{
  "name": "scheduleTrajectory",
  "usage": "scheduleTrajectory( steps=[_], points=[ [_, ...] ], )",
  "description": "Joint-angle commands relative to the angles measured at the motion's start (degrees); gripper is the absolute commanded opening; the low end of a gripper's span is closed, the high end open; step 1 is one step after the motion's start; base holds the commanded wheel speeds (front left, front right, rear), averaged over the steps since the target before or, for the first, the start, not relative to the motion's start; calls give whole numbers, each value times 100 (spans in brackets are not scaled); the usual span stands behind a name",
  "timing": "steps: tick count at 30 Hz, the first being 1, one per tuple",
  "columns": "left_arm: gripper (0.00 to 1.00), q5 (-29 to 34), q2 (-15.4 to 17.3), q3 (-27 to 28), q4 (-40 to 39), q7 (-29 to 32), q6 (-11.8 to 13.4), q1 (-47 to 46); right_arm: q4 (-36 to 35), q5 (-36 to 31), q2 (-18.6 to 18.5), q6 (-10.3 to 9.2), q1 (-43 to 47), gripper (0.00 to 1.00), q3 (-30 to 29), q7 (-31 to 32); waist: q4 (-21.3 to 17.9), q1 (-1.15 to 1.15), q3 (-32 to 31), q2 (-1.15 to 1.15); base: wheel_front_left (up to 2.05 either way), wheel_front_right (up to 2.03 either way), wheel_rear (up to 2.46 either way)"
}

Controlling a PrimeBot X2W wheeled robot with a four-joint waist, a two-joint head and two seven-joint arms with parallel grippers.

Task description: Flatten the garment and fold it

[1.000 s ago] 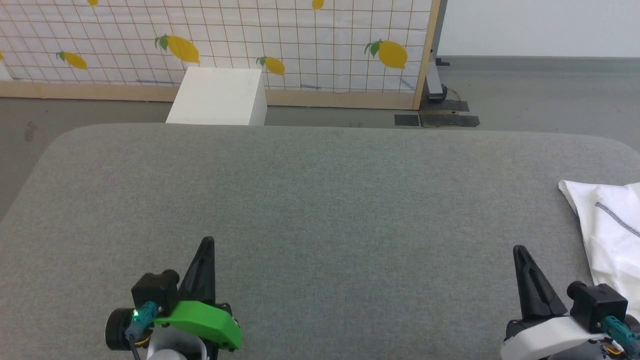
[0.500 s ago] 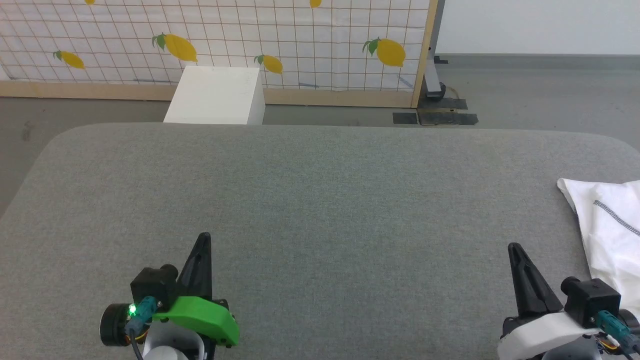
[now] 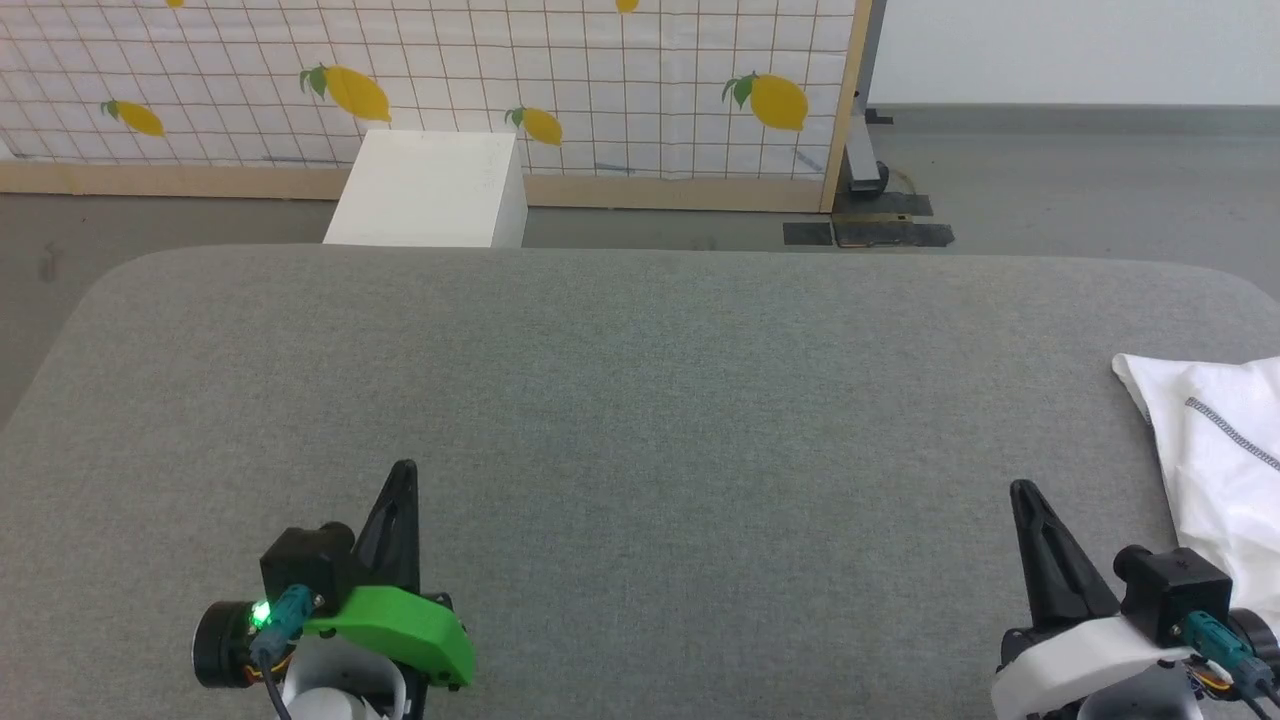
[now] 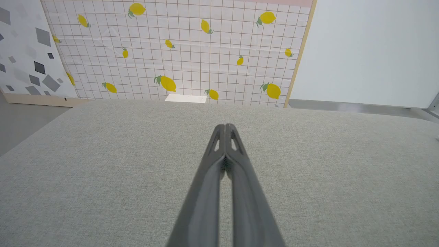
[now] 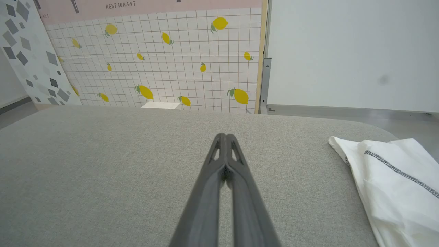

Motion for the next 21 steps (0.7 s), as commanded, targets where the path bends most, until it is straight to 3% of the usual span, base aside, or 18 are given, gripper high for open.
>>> scheduleTrajectory(
  steps=[1,21],
  points=[
    [0,78,-17,27,-59,43,36,96,-30,-56,5,-4,-122,0,18,25,-2,0,2,0,0,0,0],
    [0,277,-24,90,-268,274,106,133,-63,-177,7,-6,-216,0,73,168,-32,0,28,0,0,0,0]
  ],
)
